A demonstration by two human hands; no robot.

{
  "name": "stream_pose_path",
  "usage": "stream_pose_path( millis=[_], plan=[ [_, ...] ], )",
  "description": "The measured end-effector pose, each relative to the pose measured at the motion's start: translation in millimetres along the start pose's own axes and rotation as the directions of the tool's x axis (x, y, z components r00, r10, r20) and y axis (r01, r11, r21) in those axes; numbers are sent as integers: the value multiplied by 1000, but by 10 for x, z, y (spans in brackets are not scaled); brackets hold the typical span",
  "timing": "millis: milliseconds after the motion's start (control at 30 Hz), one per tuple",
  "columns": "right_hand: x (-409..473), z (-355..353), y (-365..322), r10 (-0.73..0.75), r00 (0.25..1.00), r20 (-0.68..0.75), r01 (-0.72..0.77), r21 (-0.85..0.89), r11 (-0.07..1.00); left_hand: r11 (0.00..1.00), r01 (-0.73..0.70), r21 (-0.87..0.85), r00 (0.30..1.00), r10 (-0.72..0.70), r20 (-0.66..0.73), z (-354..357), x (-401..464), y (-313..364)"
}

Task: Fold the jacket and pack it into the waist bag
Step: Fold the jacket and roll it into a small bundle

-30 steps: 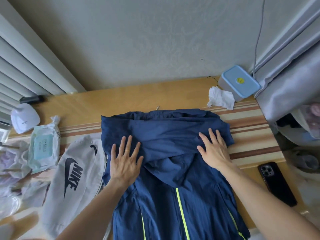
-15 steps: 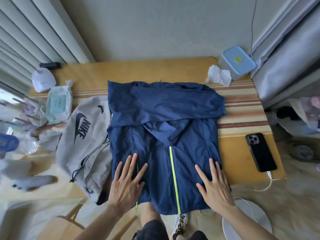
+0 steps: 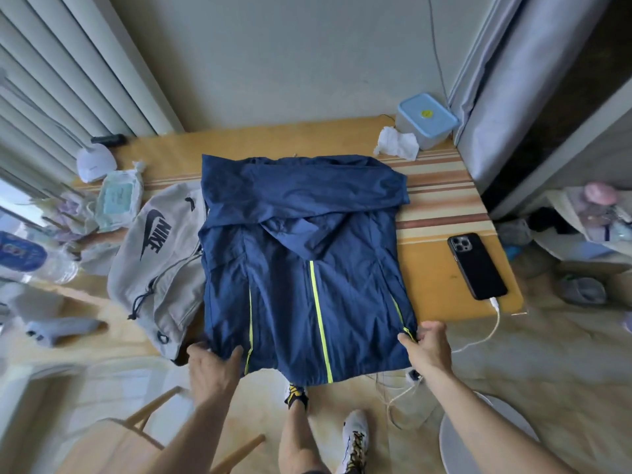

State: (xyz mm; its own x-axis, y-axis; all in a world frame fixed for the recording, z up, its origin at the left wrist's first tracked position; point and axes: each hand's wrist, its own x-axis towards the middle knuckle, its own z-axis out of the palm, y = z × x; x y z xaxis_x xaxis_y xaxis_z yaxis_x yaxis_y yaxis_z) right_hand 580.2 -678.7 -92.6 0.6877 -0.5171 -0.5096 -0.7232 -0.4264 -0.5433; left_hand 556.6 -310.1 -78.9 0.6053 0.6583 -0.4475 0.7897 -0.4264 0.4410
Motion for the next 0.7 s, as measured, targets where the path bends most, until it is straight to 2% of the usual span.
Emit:
stream_pose_path(
  millis=[67,133,300,433,500,567,700],
  plan=[
    [31,0,14,82,995,52,-85,54,995,997,-2,74,1000,0,28,-36,112,-41],
    [71,-18,49,127,982,139,-139,73,988,997,-12,71,1000,10,27,-91,113,-46],
    [70,-392,30,111,952,284,-182,238,954,966,-26,-257,999,32,17,-359,-246,28],
    [-38,-922,206,64,949,309,-192,403,895,928,-96,-360,989,130,71,-592,-468,42],
    [-172,-1159,246,31,967,251,-138,418,898,918,-105,-383,978,165,128,-711,-567,90],
    [-308,-1358,233,7,979,202,-97,439,893,893,-68,-445,970,164,180,-835,-662,193],
    [-424,-1626,30,-25,970,241,-114,548,829,799,36,-600,951,158,267,-1107,-692,426]
  ],
)
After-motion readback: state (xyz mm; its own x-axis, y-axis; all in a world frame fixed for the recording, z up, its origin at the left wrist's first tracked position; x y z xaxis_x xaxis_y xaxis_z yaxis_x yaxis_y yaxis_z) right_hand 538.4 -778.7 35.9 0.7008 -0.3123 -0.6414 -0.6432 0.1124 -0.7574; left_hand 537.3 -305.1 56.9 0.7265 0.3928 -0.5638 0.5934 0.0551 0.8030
